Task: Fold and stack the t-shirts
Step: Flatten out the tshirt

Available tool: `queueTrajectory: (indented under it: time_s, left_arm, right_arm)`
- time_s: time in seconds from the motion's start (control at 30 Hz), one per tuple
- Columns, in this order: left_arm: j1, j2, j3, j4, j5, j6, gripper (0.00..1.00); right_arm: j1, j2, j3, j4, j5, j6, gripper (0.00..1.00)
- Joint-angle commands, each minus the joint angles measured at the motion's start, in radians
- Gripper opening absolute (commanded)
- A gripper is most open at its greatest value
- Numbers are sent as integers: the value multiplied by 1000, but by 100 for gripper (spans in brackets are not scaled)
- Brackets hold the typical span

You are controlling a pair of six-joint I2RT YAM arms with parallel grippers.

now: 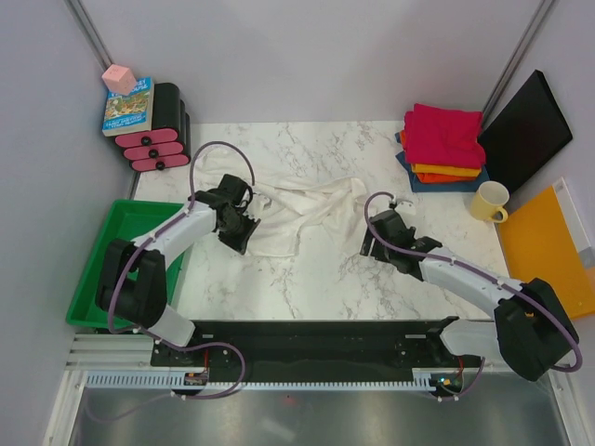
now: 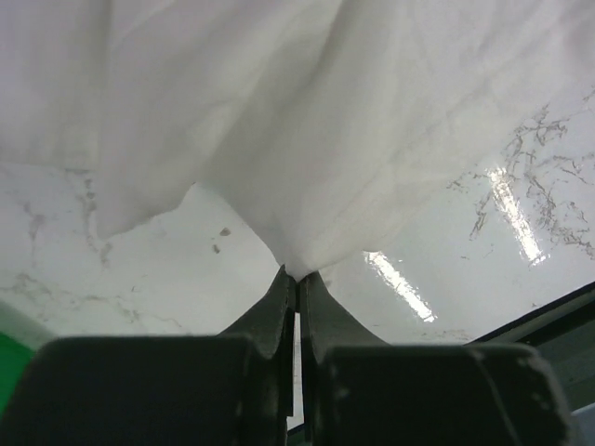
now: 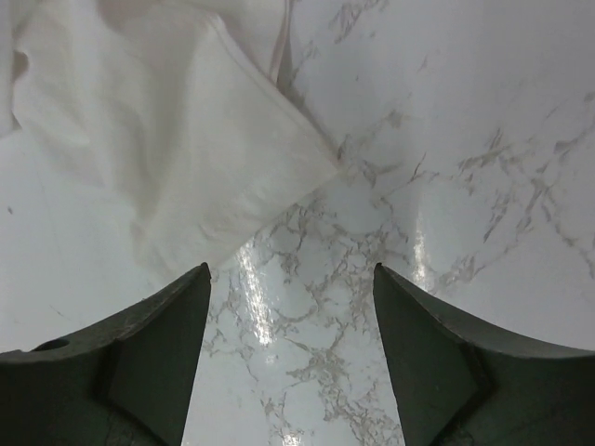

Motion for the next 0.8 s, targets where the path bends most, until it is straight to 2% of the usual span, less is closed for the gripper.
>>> queueTrajectory:
  time_s: [0.0,0.2,0.33,0.43,0.47,0.57,0.77]
  left_arm:
    - [74,-54,53,-20,-14,24,2]
    - [113,-75,79,-26,-27,24,2]
    - [134,-104,88,-28,-37,18,2]
    - [140,-133,79,-37,-50,24,2]
    - [140,-141,72,-40,-53,30,2]
    - [142,-167,58,-46,-74,36,2]
    - [180,-228,62,-71,-113,62,2]
  right_arm:
    - [48,17,-48,98,-98,91,77]
    - [117,89,-6,140,-109,74,79]
    - [111,91,40,94,44,79,81]
    - [10,49,89,97,35,35,82]
    - [-77,55,135,101,14,0,82]
    - [-194,133,259,95,-34,-48,82]
    - [-259,345,456,68,-113,-82,81]
